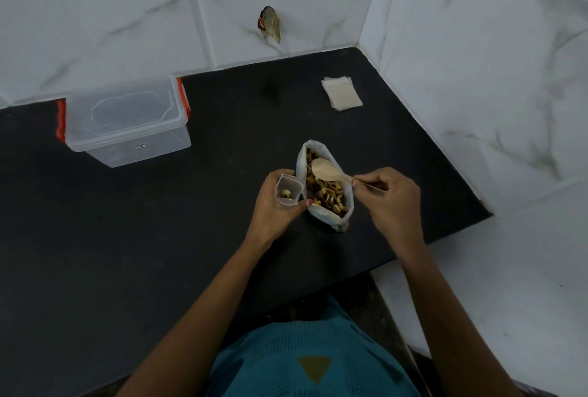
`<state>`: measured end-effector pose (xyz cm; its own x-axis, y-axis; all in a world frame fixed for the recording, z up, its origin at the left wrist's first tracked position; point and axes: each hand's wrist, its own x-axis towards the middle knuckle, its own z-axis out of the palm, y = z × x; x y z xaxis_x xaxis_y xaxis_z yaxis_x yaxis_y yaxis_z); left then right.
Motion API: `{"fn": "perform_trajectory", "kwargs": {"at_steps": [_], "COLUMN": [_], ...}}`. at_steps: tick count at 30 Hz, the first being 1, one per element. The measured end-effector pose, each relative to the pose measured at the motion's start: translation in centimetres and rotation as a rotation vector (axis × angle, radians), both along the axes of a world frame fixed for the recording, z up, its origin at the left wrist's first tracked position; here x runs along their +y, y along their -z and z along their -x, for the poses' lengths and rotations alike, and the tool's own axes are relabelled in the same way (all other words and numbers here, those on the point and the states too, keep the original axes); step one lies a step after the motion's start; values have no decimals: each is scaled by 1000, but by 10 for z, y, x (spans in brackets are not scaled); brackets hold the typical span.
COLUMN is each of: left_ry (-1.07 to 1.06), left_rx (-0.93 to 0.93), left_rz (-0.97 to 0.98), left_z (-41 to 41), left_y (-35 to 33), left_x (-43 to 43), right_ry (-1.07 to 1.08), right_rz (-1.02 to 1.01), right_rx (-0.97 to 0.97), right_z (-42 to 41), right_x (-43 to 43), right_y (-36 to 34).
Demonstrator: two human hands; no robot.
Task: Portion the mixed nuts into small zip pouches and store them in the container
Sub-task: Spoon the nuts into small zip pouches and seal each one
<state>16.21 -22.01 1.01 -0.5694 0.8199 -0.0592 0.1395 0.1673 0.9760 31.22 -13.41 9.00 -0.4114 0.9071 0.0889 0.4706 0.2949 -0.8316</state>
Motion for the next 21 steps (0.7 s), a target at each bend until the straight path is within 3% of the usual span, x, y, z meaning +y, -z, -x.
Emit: {"fn": "perform_trajectory", "kwargs": {"at_steps": [5,10,16,21], "left_ry": [12,42,96,134], "left_rx": [2,-27,-62,-73], "left_rz": [3,32,82,122], "left_z": [-2,-1,-2,-1], "left_y": [2,6,9,11], "left_x": [0,0,1,3], "right_ry": [96,30,-125,-87], "right_rz": [62,-117,-344,-240], "right_rx": [-89,-157,-385,-380], "right_z": [-9,-4,1,5], "right_x": [12,14,16,23], "right_y": [20,44,66,67]}}
